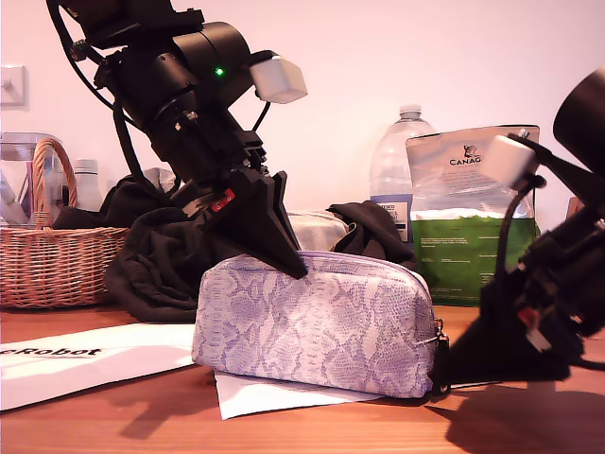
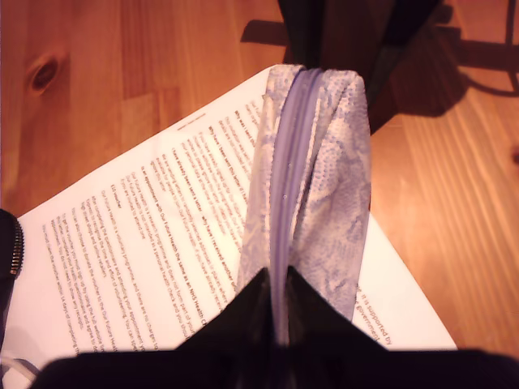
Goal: Open the zipper in the zip bag in front of you
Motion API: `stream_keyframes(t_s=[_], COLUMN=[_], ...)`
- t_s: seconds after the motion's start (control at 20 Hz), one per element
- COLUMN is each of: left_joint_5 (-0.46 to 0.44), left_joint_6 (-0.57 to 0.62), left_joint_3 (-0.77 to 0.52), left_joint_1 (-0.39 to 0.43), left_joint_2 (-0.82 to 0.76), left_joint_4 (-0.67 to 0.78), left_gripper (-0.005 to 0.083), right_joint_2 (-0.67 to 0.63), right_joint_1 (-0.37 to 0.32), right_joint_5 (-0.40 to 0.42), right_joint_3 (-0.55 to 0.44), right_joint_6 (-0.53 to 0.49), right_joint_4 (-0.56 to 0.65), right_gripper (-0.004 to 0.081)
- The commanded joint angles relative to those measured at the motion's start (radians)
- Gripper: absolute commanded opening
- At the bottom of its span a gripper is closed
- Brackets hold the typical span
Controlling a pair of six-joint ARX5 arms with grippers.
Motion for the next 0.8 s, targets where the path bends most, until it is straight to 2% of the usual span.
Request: stream_keyframes(t_s=[0.0, 0.3, 0.6, 0.75], left_joint_5=[0.002, 0.001, 0.002, 0.002], left_joint_6=[0.005, 0.005, 0.004, 0.002], left_joint_3=[-0.003, -0.003, -0.003, -0.003], left_joint_1=[-0.002, -0.002, -0.002, -0.002], left_joint_2=[0.028, 0.028, 0.028, 0.028], left_joint_4=[0.015, 0.017, 0.016, 0.016], left_gripper=[-0.0024, -0.0024, -0.0024, -0.0024], right_joint_2=[0.002, 0.002, 0.002, 0.002], right_joint_1=[0.004, 0.005, 0.003, -0.002], right_joint_5=[-0.008, -0.057, -0.075, -0.118], right_joint_3=[-0.003, -0.003, -0.003, -0.001], right_joint_6=[0.0, 0.008, 0.128, 0.277], right_joint_4=[-0.009, -0.019, -0.025, -0.01], right_gripper=[0.0202, 0.0191, 0.0191, 0.0192])
